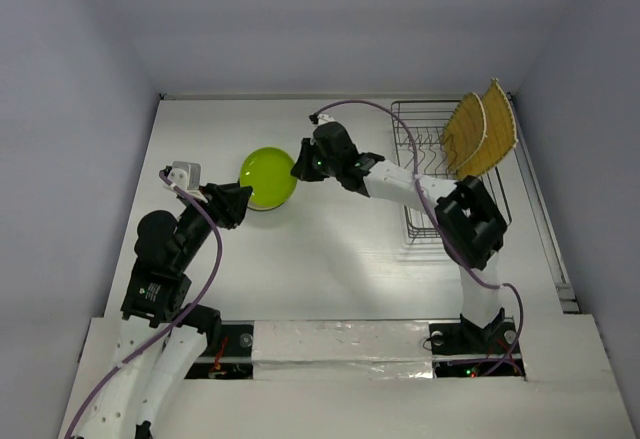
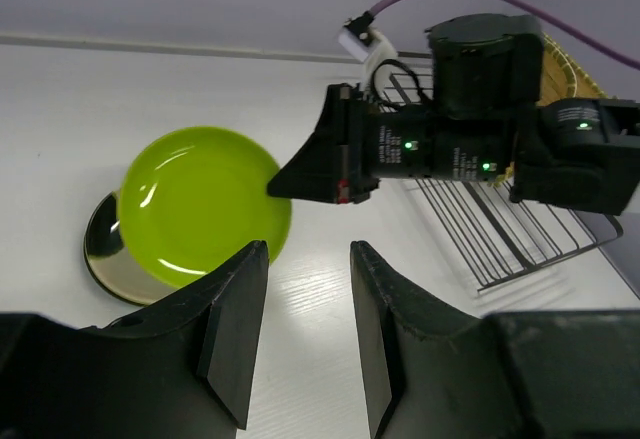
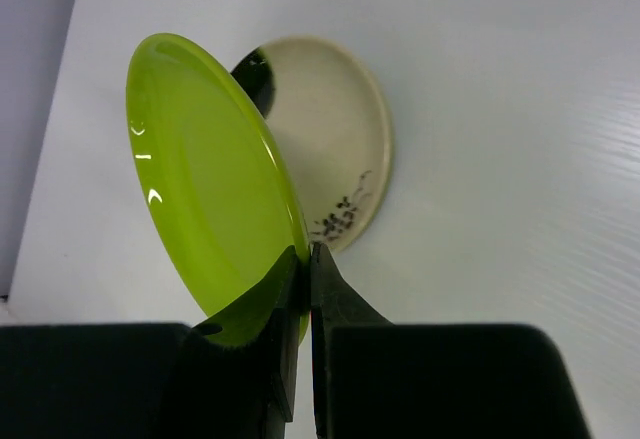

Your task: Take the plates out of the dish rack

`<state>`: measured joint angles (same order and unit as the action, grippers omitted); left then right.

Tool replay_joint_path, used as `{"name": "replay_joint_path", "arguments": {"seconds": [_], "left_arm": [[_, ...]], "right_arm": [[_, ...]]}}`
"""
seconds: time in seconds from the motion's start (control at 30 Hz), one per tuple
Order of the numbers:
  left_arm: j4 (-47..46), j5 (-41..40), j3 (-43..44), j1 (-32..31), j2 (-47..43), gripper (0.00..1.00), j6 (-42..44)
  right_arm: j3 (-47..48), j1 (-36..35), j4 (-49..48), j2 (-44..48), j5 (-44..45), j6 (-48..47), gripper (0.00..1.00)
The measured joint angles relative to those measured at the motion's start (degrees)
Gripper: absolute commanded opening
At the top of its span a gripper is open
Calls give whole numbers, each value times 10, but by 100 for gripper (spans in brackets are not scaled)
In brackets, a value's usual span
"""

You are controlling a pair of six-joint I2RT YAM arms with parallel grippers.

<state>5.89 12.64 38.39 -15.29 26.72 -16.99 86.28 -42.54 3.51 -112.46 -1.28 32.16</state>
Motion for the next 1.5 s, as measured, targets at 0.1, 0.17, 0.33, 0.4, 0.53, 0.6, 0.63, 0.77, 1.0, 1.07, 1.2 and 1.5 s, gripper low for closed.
{"name": "replay_joint_path", "arguments": {"seconds": [0.1,0.17,0.33,0.4,0.53,0.6,0.63,0.77,1.0,1.07,1.2,1.5], "left_arm": [[0,0,0,0,0,35,0],[0,0,0,0,0,35,0],[0,0,0,0,0,35,0],[0,0,0,0,0,37,0],[0,0,0,0,0,47,0],[0,0,0,0,-1,52,0],[0,0,0,0,-2,54,0],[0,0,0,0,-3,63,0],[0,1,0,0,-3,63,0],[0,0,0,0,-3,62,0],[0,0,0,0,-3,59,0],[0,2,0,0,-3,15,-2]], "right_arm": [[29,-8,-17,-39,-16,31,3],[48,-9,-28,-60,-22,49,4],[73,-12,-44,-96,-23,77,9],[76,-12,-44,-106,-22,83,13],[76,-14,-39,-118,-20,87,24],[76,-14,-40,-118,-16,88,37],[77,-14,-41,-118,-15,89,42],[77,-14,-41,-118,-8,86,61],[65,-14,-30,-68,19,61,78],[64,-14,-20,-36,38,46,72],[21,-14,-1,66,119,1,6],[-163,149,54,347,281,-82,3]]}}
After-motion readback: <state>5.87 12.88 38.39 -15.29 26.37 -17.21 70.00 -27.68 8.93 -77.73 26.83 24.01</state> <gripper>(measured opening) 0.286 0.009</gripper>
